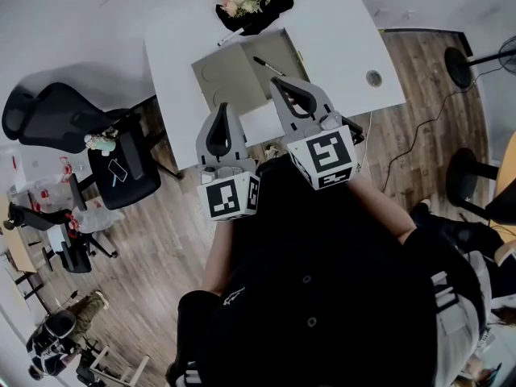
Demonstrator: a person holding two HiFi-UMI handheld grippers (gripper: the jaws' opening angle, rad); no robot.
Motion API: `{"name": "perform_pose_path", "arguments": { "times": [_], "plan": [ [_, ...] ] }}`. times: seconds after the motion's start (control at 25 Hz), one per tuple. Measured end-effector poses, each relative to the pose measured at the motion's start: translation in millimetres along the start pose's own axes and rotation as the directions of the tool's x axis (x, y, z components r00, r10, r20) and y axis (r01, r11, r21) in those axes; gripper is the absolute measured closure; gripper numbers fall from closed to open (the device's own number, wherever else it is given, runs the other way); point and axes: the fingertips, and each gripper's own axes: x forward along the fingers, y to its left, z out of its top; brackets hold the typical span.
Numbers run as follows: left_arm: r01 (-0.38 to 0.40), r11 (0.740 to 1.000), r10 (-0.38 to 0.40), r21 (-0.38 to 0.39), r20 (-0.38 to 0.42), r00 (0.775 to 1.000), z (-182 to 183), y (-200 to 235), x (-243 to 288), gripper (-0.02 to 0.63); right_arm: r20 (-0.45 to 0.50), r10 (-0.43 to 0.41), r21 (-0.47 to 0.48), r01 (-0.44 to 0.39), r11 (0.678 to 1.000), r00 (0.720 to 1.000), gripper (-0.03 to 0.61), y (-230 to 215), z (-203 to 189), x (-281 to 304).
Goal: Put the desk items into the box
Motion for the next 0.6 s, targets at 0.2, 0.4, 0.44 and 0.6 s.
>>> {"name": "perform_pose_path", "arguments": {
  "times": [0.2,0.4,0.44,0.6],
  "plan": [
    [-0.006,1.0,0.006,-0.001,0.0,1.0,-1.5,3.3,0.1,0.606,-0.002,-0.004,0.001,0.004,1.0,1.0,0.58,-0.6,-2.1,1.4],
    [-0.005,1.0,0.005,0.0,-0.002,1.0,-1.5,4.7,2.8,0.606,-0.008,-0.01,0.0,0.01,1.0,1.0,0.58,-3.0,-2.8,3.9],
    [-0.005,1.0,0.005,0.0,-0.003,1.0,-1.6,4.9,4.2,0.606,-0.009,-0.011,0.0,0.011,1.0,1.0,0.58,-3.9,-2.7,4.9],
    [-0.003,1.0,0.003,0.0,-0.006,1.0,-2.1,5.9,7.5,0.606,-0.011,-0.011,0.004,0.011,1.0,1.0,0.58,-5.8,-2.6,8.1]
  ]
}}
